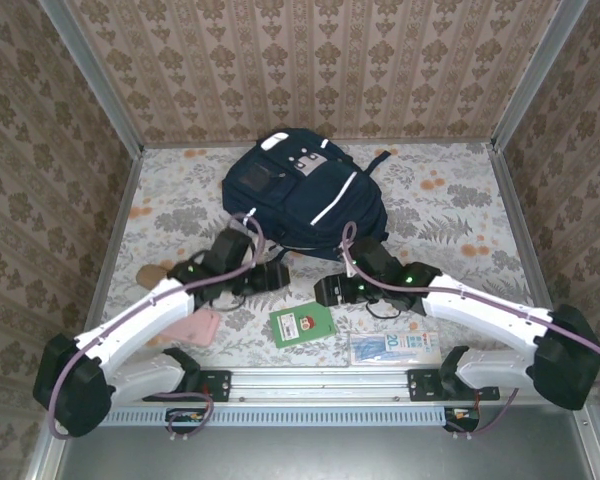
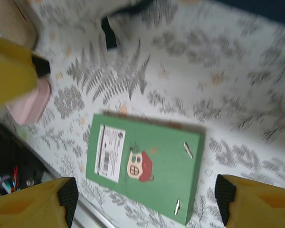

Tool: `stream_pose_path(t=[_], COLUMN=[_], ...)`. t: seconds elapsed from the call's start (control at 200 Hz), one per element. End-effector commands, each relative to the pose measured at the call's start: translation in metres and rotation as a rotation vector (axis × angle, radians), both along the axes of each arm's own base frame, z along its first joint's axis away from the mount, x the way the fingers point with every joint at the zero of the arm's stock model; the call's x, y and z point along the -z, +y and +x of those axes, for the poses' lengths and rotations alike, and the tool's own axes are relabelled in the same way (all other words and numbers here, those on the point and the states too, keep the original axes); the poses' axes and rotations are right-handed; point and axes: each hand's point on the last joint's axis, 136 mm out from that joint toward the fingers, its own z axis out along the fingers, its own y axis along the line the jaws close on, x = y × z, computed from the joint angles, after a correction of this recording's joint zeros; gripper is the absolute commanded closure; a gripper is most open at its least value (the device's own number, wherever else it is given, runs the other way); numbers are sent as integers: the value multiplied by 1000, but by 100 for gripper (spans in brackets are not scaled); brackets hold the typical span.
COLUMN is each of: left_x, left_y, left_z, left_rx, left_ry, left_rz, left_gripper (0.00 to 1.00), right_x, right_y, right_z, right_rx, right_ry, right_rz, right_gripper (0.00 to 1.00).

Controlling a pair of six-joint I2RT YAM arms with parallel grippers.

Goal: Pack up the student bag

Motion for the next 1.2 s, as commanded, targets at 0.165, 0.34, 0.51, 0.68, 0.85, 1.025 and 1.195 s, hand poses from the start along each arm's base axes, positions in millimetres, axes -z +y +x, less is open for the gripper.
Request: stream_pose_path(t=[0.165,0.34,0.51,0.68,0.85,1.025,1.195], left_x=[38,54,69,78,85,96,96], left_y=[21,18,12,8,0,-7,-6], left_z=[-37,-46,-50,-51,-51,-53,-53], left_rx=[-35,-35,-22,-17,2,7,6], left_ry=[54,102,176,213,241,286,283], left_rz=[37,-28,-78,-94,-114,-126,-117], left_gripper=[34,34,35,37,48,59,63], right_x=[41,63,81,91,101,83,59], right_y=[9,11,13,21,31,51,60], right_z=[-33,-33,-33,-33,-35,-31,-26], right_rx=[-44,-15,5,9,7,-15,-33], right_ry=[270,370,428,467,517,534,513], right_rz=[12,56,64,109,165,307,388], right_gripper=[19,18,17,18,21,26,31])
